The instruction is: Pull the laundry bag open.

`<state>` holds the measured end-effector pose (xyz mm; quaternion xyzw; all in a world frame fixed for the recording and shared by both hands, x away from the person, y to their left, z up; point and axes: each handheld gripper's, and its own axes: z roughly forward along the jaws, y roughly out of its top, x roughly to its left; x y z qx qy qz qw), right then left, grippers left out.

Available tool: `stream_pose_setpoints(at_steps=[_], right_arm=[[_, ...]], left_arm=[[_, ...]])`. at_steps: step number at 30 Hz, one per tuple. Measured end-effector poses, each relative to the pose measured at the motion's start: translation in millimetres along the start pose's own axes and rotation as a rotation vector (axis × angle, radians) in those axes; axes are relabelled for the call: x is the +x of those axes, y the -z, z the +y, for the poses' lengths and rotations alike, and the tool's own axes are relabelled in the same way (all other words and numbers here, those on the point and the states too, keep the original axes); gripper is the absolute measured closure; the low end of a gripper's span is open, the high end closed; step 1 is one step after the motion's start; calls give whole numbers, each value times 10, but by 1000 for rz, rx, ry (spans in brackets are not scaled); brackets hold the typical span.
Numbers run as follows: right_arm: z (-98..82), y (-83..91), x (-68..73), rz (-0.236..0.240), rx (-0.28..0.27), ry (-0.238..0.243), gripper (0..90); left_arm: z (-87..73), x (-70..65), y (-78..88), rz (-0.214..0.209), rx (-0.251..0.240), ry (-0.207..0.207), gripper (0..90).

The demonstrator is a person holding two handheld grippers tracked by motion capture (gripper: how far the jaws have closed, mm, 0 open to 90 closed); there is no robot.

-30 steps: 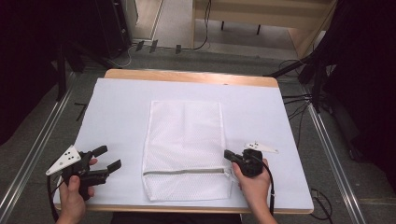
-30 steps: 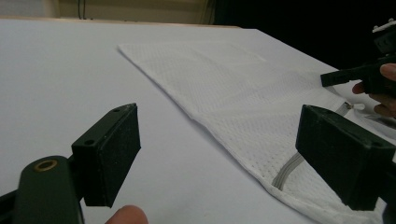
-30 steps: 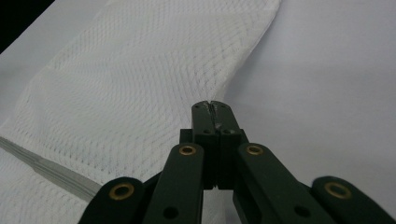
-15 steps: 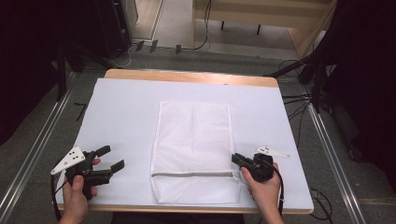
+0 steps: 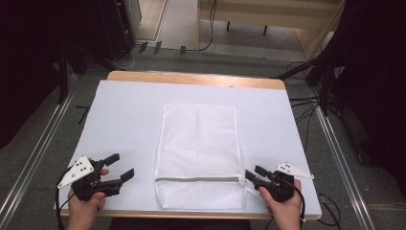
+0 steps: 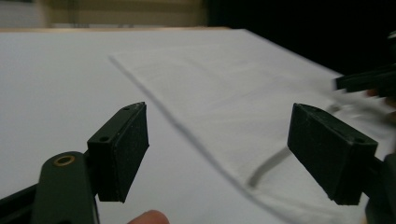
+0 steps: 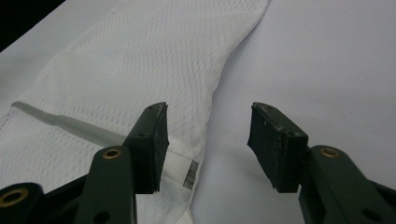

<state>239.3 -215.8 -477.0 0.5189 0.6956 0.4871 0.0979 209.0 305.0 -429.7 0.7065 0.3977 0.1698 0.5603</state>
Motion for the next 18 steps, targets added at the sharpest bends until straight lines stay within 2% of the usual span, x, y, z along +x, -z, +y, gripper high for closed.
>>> stream_pose_setpoints(at_steps=[1,2,3,4,9,12,15,17,18], right_arm=[[-2,6,5,-1,6,3,493],[0,6,9,1,10,5,493],[1,0,14,11,7,13,492],[-3,-8,19,15,8,24,491],[-12,-28,50,27,37,47,509],[-25,-49,84,44,64,71,509],[-42,-46,121,55,76,85,506],[-50,-30,124,51,72,82,510],[-54,-21,117,53,67,81,524]], left_arm=[[28,-104,-81,-52,6,42,250],[41,-159,-144,-60,20,53,303],[41,-159,-144,-60,20,53,360],[56,-284,-305,-100,51,54,396],[71,-556,-675,-159,151,24,608],[96,-667,-878,-204,193,36,723],[116,-801,-1108,-226,239,19,816],[110,-834,-1154,-218,249,9,869],[80,-900,-1260,-218,272,4,884]])
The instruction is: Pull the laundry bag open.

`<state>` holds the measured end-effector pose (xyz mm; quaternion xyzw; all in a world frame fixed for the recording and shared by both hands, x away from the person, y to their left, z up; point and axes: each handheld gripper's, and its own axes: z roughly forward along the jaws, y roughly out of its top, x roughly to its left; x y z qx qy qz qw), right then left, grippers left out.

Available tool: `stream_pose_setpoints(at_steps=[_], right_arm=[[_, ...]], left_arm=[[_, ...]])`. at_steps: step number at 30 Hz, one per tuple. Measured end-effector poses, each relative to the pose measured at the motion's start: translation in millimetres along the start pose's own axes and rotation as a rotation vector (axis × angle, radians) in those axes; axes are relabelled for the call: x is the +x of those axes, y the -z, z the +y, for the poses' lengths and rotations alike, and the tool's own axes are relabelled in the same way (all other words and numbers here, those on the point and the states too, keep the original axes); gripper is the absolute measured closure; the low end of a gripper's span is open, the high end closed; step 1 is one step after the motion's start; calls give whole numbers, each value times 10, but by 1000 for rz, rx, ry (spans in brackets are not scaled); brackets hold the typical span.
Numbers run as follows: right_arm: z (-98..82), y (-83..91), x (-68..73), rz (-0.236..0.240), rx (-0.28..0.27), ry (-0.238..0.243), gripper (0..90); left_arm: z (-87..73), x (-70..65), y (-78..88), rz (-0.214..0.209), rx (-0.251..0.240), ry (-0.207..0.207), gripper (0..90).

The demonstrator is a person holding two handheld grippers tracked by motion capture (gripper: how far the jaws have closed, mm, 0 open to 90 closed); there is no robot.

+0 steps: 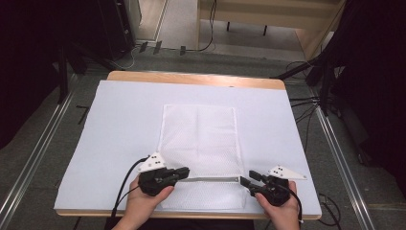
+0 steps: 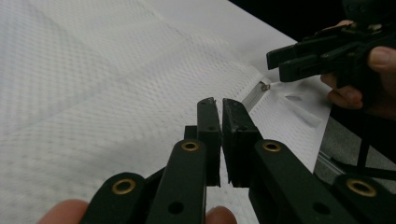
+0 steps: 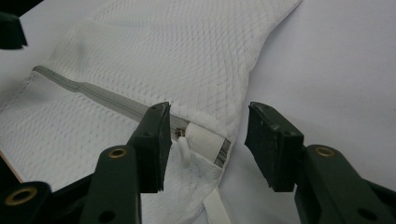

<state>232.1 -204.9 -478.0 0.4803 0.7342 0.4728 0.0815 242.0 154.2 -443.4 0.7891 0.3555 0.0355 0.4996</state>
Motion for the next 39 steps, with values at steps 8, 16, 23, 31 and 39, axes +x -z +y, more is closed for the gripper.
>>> stream_pose_setpoints(at_steps=[8,16,23,31,39], right_arm=[[-89,101,-35,8,17,-5,589],[-174,54,-68,33,72,75,495],[-201,15,71,1,91,197,544],[-160,-9,159,-95,108,229,880],[-62,14,301,-58,55,246,889]], left_arm=[[-70,-82,-229,-10,80,-31,900],[-123,-13,-336,13,134,-11,900],[-87,-48,-381,22,149,-20,877],[18,-151,-480,-3,159,-21,775],[85,-352,-766,-39,176,-27,747]])
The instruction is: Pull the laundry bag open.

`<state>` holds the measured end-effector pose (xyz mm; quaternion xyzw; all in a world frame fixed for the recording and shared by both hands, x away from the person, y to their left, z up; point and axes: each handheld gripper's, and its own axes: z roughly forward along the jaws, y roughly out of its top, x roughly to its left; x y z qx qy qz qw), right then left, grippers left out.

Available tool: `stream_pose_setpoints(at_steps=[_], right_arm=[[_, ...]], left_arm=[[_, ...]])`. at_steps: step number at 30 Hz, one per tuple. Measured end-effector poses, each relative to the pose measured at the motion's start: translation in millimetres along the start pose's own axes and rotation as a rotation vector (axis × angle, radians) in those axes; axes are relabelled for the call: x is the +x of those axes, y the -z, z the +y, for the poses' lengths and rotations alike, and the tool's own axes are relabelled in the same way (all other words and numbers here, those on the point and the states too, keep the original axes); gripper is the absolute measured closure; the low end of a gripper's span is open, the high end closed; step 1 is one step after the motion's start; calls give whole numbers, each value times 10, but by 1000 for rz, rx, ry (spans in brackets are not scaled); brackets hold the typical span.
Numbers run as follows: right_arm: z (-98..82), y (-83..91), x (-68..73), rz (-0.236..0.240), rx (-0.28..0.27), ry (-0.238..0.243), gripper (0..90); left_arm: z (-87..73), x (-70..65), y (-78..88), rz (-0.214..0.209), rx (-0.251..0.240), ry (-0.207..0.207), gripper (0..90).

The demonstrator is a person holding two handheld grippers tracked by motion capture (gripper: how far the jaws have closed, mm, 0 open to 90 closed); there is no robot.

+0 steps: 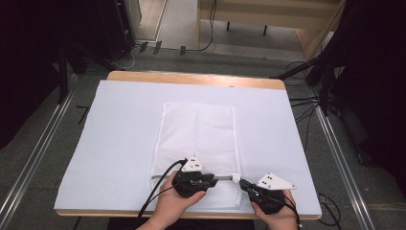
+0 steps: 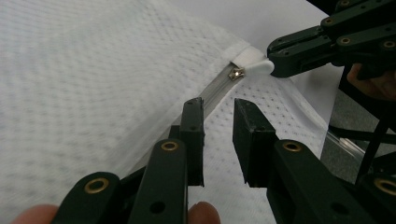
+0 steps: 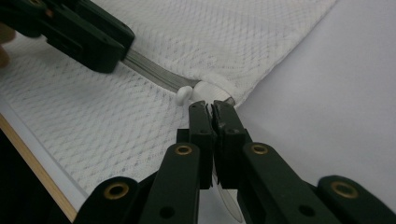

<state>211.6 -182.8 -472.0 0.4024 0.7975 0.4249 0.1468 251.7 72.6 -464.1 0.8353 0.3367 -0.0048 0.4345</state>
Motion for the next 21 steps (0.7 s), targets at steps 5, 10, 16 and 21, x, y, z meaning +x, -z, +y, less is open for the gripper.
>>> stream_pose_setpoints(at_steps=[5,10,16,21], right_arm=[[26,-8,30,12,-9,2,889],[40,-16,44,15,-14,10,890],[50,-50,83,22,-8,28,890],[60,-65,124,29,-8,45,890]], left_arm=[[35,-16,-144,-38,15,38,745],[50,-40,-193,-70,10,51,725],[46,-41,-230,-104,14,69,664],[57,-7,-233,-132,12,122,623]])
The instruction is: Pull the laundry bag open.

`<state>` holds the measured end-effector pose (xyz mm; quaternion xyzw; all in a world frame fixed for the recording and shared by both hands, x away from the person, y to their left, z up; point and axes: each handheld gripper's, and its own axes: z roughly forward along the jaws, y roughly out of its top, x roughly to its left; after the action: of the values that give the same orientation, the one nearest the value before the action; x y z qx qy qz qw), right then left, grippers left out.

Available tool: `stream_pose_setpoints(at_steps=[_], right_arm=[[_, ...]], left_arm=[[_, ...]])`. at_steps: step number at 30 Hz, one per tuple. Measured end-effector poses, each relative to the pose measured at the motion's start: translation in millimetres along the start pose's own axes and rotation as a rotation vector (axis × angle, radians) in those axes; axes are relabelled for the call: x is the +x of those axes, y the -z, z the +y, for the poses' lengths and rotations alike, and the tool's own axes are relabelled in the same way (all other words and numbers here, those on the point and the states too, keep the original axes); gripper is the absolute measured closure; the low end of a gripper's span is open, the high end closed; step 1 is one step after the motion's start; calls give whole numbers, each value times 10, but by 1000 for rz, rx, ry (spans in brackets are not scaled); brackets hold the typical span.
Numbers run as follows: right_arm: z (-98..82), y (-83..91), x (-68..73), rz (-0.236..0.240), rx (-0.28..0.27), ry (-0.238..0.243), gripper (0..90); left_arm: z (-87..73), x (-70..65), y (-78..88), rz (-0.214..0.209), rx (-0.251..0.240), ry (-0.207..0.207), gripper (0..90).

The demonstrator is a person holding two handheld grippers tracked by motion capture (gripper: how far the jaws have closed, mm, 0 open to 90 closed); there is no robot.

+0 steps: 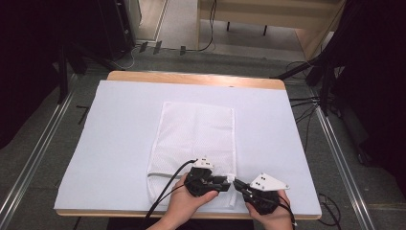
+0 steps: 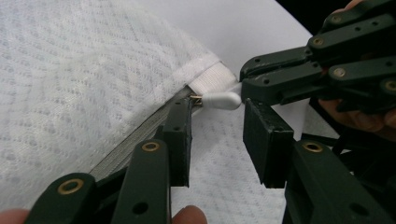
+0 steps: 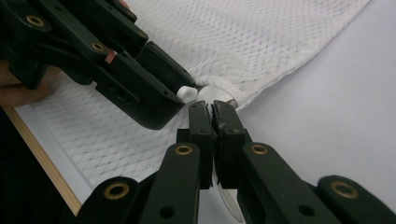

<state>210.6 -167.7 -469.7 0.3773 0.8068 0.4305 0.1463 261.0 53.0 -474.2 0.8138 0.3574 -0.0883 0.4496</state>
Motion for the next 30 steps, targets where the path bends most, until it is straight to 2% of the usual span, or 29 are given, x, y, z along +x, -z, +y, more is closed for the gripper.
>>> stream_pose_setpoints(at_steps=[1,2,3,5,7,14,20,25,30], right_arm=[[0,0,0,0,0,0,890],[0,-2,2,-1,2,2,890],[0,-4,4,0,6,5,890],[-2,-14,12,4,10,8,890],[-2,-16,17,3,11,11,890],[-12,-12,9,-1,15,15,890],[-15,-12,7,-6,18,21,890],[-18,-15,2,-4,20,17,890],[-16,-15,5,-5,22,19,890]], left_arm=[[0,0,0,0,0,0,615],[5,12,4,-26,-6,15,615],[9,21,7,-33,-6,23,608],[15,40,-3,-36,-11,57,605],[16,56,-10,-27,-8,65,618],[15,75,20,-41,-2,70,710],[2,86,62,-34,-3,73,743],[-10,143,97,-37,-5,103,787],[-13,142,78,-31,3,108,813]])
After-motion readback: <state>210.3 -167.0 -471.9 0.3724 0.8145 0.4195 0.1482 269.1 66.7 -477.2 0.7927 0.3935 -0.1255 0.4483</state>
